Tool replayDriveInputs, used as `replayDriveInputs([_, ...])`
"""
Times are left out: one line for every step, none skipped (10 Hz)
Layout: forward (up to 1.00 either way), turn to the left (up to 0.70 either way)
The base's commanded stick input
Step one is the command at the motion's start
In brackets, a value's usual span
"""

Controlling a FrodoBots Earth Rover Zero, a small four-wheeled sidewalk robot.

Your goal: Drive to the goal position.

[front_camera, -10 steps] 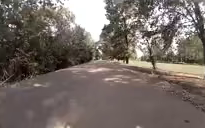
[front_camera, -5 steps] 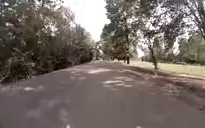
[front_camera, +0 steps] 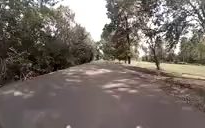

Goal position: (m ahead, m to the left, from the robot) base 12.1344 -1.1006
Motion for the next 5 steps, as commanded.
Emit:
replayDriveInputs([0.7,0.0])
replayDriveInputs([0.7,0.0])
replayDriveInputs([0.7,0.0])
replayDriveInputs([0.7,0.0])
replayDriveInputs([0.7,0.0])
